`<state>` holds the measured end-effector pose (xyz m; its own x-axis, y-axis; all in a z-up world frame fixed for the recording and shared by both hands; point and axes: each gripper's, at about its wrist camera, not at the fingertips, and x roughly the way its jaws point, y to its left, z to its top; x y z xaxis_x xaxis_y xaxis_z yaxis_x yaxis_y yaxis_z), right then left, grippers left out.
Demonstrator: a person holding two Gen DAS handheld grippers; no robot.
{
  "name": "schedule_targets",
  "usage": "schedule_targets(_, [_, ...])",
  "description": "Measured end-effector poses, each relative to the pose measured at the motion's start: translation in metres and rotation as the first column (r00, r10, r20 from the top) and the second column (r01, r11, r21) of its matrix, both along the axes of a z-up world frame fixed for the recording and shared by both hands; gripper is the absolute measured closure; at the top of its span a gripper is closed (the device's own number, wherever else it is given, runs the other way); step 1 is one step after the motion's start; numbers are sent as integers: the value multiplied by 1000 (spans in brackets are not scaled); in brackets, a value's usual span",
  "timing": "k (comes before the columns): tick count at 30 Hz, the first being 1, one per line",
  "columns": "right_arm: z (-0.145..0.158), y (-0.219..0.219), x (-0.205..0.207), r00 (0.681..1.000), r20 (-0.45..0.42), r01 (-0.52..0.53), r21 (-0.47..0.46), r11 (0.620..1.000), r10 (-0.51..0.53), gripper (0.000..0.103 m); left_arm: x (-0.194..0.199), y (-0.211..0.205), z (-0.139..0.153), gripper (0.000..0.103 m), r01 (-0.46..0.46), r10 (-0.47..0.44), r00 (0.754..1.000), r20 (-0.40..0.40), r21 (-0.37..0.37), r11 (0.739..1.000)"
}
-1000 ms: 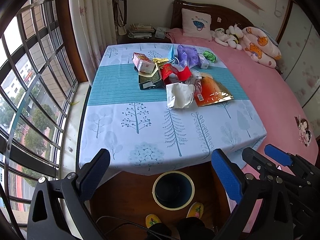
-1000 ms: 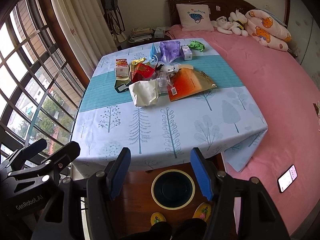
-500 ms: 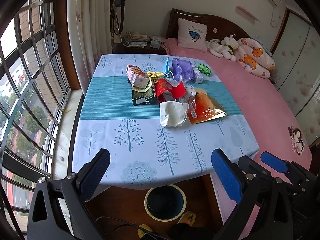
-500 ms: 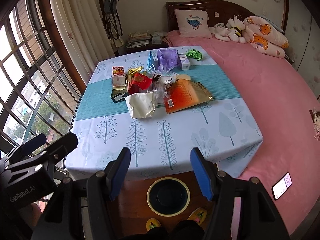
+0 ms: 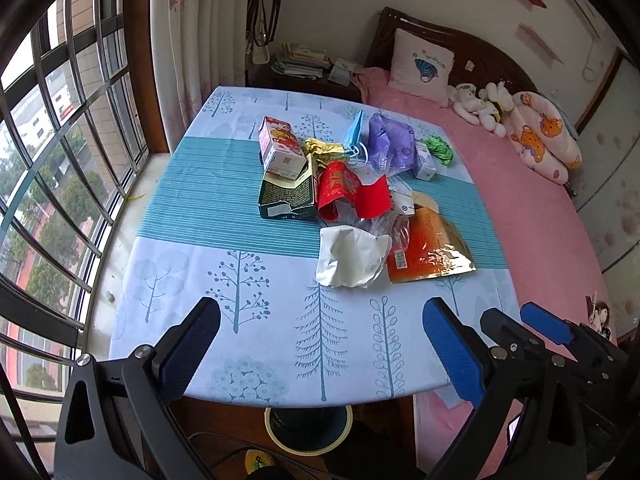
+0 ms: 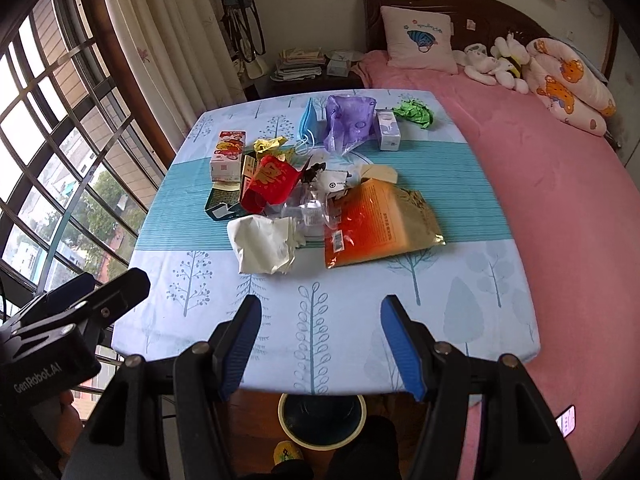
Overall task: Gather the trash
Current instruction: 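Grasp the white tissue with the left tool while the right tool grasps the orange-gold bag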
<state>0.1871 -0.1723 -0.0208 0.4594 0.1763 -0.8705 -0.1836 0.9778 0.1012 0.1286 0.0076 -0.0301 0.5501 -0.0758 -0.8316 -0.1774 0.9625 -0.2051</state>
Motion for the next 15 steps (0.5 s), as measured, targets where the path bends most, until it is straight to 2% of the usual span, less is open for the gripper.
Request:
schedule_targets(5, [-22,-24,52,995,-73,-68,48,997,71,41,51,-10,-32,3,-52,47,993,-108,-43,998])
schedule_targets(8, [-37,-36,79,987,-112,-106,68,992,113,41,77,-16,-54,3,-76,69,986,-155,-41,996])
schedule_targets(15, [-68,-50,132,965,-149,-214,36,976,217,41,125,-19,-94,3,-13,17,992,-127,33,999])
